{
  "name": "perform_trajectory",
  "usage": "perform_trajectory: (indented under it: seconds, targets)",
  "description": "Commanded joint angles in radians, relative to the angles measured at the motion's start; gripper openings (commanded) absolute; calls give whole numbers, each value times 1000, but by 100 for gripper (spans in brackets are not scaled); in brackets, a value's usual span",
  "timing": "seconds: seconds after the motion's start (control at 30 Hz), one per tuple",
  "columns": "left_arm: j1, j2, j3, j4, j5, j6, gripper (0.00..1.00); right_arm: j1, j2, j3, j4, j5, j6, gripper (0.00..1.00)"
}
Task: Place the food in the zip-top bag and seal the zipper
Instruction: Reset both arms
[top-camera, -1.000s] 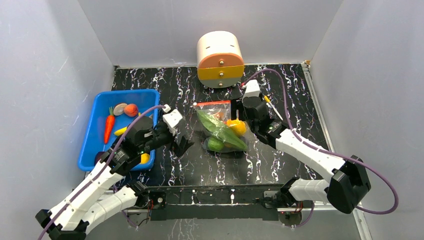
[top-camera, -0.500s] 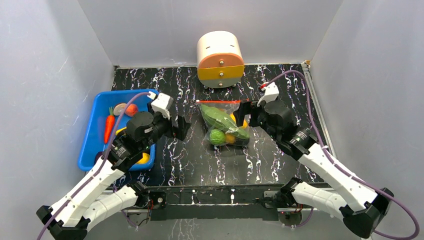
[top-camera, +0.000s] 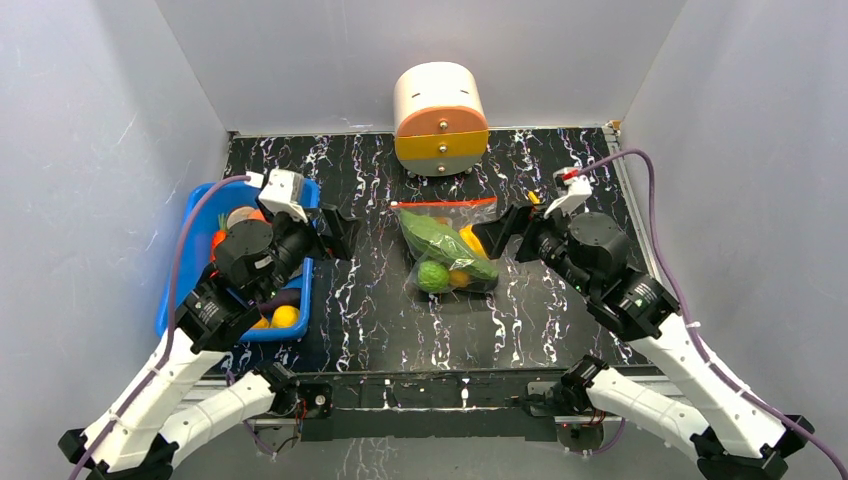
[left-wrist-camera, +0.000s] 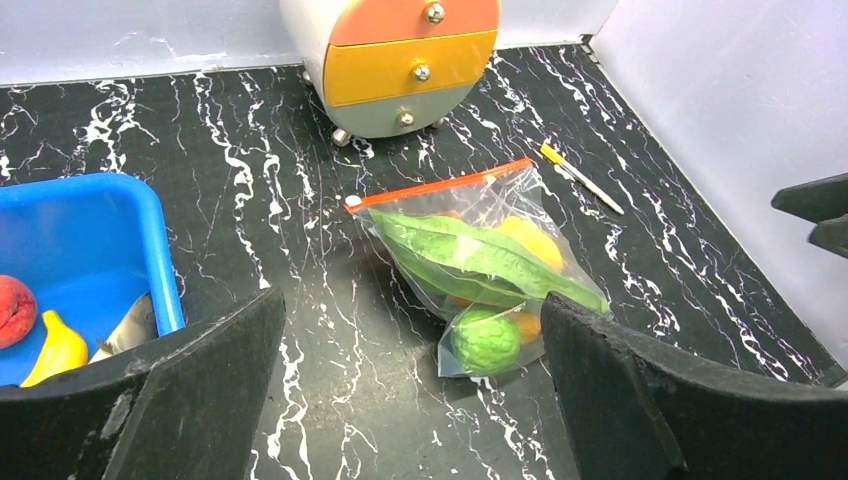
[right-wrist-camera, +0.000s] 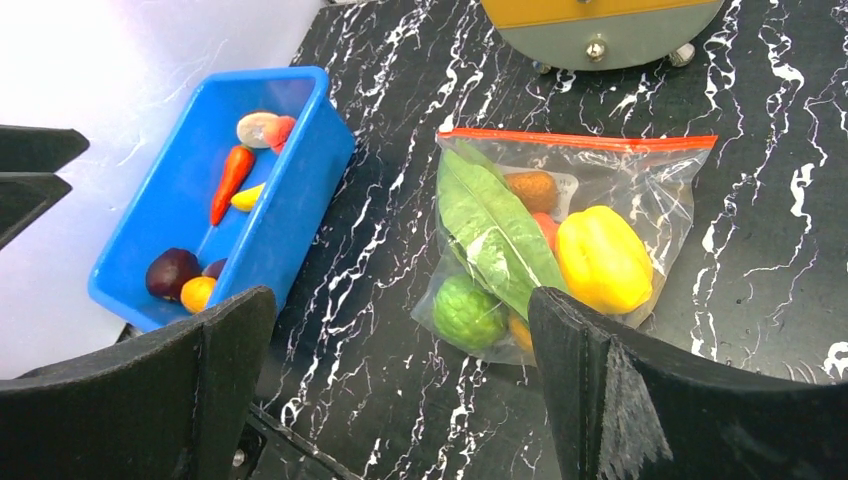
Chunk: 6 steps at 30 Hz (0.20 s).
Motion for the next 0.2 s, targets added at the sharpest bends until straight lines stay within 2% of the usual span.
perform_trajectory:
  seconds: [0.0, 0.17]
  targets:
    - [3, -29, -19, -2, -23, -21, 98, -1, -44, -6, 24, 25, 27, 98]
    - [3, -32, -55, 13, -41, -29, 98, -1, -77, -51, 20, 43, 42, 98]
